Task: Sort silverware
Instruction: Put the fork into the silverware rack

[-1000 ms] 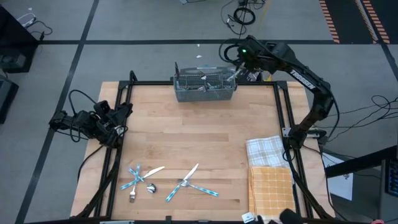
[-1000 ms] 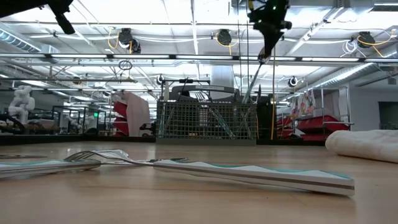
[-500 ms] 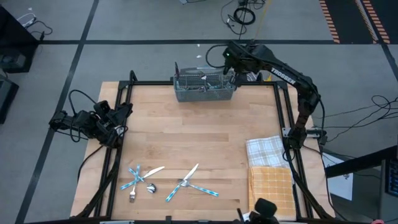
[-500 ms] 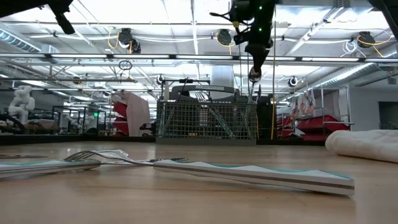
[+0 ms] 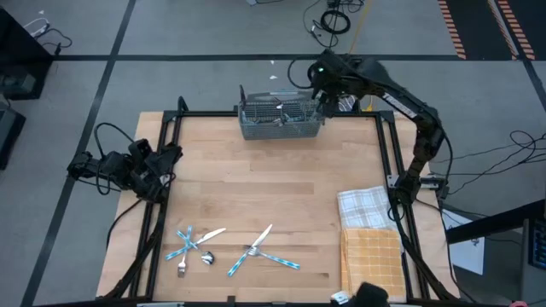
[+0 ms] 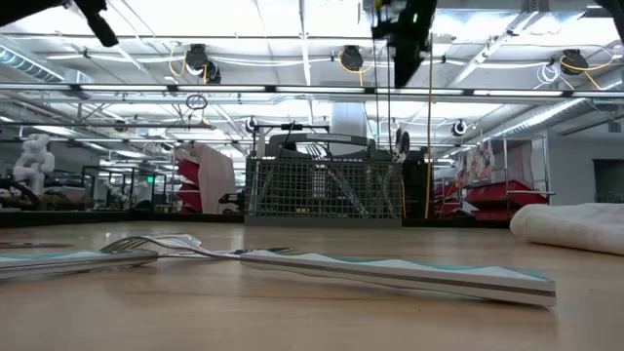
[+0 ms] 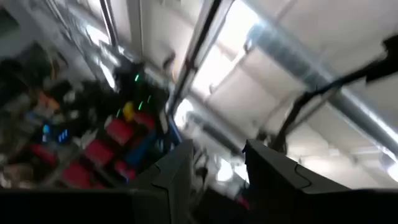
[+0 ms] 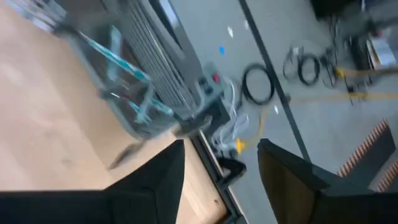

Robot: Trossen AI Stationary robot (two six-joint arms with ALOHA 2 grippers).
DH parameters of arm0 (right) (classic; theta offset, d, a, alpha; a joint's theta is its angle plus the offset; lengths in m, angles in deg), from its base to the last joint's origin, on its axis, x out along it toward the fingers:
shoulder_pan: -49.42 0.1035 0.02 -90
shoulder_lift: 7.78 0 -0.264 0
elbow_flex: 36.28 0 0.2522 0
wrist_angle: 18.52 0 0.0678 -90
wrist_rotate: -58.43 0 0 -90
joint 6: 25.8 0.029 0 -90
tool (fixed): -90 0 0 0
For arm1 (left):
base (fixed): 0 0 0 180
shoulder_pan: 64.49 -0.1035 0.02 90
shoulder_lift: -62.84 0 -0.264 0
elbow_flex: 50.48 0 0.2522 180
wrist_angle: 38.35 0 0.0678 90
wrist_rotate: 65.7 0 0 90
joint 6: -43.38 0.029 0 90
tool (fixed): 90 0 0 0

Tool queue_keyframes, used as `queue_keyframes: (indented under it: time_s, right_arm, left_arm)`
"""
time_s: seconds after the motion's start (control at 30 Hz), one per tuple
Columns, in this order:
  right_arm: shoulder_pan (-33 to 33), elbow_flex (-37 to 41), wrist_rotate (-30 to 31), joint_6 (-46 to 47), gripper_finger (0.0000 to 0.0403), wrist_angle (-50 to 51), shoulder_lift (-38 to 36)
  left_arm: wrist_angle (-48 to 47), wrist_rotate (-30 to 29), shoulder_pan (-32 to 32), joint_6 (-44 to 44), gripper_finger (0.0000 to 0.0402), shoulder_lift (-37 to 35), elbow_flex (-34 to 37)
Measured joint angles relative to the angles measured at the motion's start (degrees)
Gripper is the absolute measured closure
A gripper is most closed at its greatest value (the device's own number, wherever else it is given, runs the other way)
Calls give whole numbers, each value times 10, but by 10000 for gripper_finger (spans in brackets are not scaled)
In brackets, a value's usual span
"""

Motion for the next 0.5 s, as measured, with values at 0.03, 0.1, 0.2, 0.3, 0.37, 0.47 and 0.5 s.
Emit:
queue_keyframes:
  time_s: [0.03, 0.1, 0.2, 0.3, 0.37, 0.47, 0.5]
  right_arm:
    - [7, -19, -11, 1, 212, 5, -8]
    - [19, -61, -34, 8, 214, 12, -24]
    - [43, -120, -49, 33, 220, 22, -45]
    - [68, -147, -49, 49, 222, 27, -68]
    - [82, -147, -49, 64, 222, 32, -81]
    - [93, -147, -49, 96, 222, 51, -90]
    - [96, -147, -49, 108, 222, 60, -90]
  left_arm:
    - [-36, 11, 0, -13, 249, 1, -11]
    - [-151, 25, 0, -57, 249, 11, -50]
    - [-363, 65, 0, -125, 249, 66, -131]
    - [-504, 139, 1, -153, 250, 161, -217]
    - [-567, 206, 8, -162, 250, 234, -270]
    - [-645, 292, 29, -187, 249, 335, -329]
    - [-666, 306, 39, -209, 250, 364, -342]
